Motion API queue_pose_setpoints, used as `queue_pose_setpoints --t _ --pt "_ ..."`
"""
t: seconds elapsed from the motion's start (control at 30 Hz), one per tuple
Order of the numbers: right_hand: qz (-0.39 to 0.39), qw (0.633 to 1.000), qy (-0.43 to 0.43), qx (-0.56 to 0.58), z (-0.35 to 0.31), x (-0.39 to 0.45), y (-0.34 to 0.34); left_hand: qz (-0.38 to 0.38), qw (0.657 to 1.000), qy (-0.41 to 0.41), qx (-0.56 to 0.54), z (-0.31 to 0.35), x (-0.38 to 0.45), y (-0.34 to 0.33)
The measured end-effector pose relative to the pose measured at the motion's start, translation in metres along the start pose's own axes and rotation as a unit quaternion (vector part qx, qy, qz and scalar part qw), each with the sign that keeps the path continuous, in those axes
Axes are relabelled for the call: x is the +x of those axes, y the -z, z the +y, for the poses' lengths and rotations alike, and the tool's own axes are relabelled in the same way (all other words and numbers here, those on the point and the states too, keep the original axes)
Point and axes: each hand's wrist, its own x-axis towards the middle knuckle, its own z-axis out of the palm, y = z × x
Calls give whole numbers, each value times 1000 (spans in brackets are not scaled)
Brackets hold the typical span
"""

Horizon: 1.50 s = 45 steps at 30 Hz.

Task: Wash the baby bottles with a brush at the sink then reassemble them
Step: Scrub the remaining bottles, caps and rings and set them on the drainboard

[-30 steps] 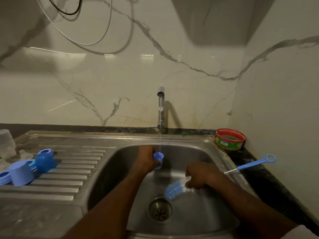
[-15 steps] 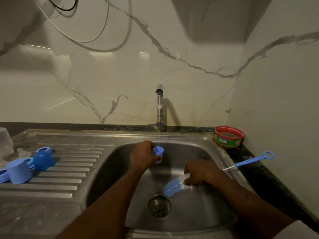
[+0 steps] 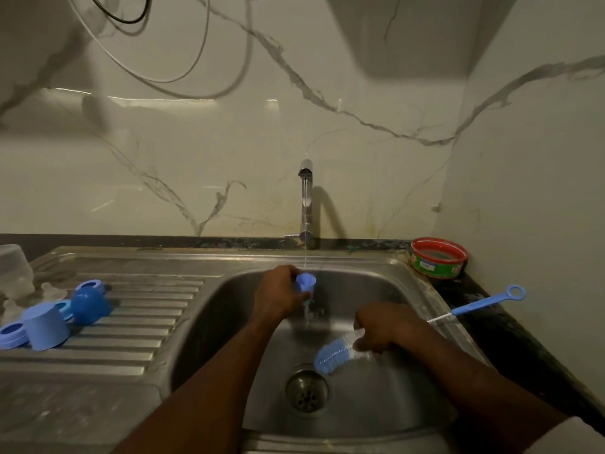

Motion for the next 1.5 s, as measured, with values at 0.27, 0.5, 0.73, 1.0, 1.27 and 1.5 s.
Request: queue_pose_setpoints --t 0.27,0.5,0.73,1.0,1.27,1.5 --pt "6 1000 6 3 2 1 1 -8 998 -22 -64 5 1 1" --pt "10 1000 2 -1 0 2 0 -116 981 -135 70 10 -4 8" --pt "9 1000 -2 -1 1 3 -2 -240 926 -167 239 24 -3 11" --pt "10 1000 -2 -5 0 3 -2 -246 913 -183 267 22 -3 8" --pt "14 1000 -1 -7 1 5 -3 -165 956 -166 178 1 1 1" --pt "6 1000 -3 1 0 3 -1 -12 997 -49 -64 -2 9 -6"
